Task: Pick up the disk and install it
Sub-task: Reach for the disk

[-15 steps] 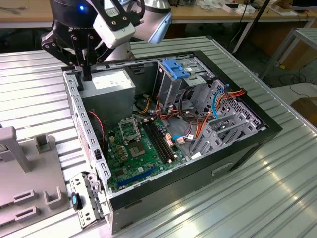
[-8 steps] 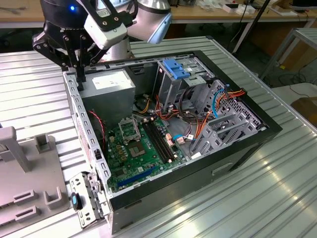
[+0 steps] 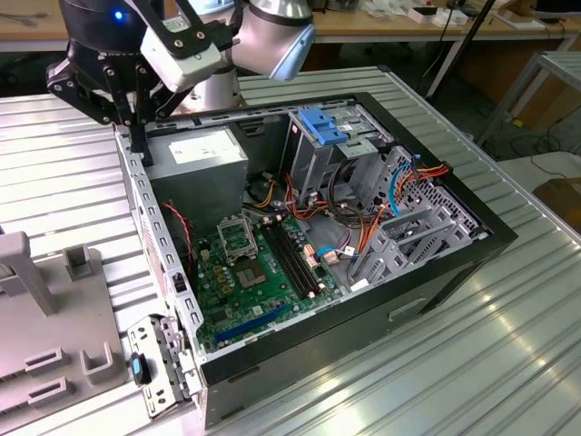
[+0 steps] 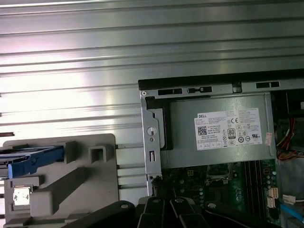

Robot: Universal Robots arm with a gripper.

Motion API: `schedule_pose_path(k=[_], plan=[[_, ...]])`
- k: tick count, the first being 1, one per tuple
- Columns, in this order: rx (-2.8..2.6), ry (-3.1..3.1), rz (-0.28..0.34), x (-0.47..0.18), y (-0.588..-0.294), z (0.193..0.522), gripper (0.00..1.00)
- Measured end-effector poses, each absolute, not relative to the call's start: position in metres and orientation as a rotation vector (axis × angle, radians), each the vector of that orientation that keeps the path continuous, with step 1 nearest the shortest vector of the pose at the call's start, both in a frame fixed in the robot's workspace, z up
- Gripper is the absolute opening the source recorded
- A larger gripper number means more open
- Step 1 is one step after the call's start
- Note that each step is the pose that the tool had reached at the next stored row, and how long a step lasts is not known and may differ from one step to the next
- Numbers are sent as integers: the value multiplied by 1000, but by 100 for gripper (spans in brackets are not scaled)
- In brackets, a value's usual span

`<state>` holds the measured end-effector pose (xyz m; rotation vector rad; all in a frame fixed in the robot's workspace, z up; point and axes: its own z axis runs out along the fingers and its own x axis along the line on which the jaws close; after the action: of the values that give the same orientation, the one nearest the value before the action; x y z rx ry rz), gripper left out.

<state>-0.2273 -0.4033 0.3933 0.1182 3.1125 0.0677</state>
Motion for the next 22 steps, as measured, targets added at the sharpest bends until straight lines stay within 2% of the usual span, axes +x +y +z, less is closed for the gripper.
schedule_pose_path(k=[22], plan=[[118, 3113, 68, -259, -405, 393, 11]])
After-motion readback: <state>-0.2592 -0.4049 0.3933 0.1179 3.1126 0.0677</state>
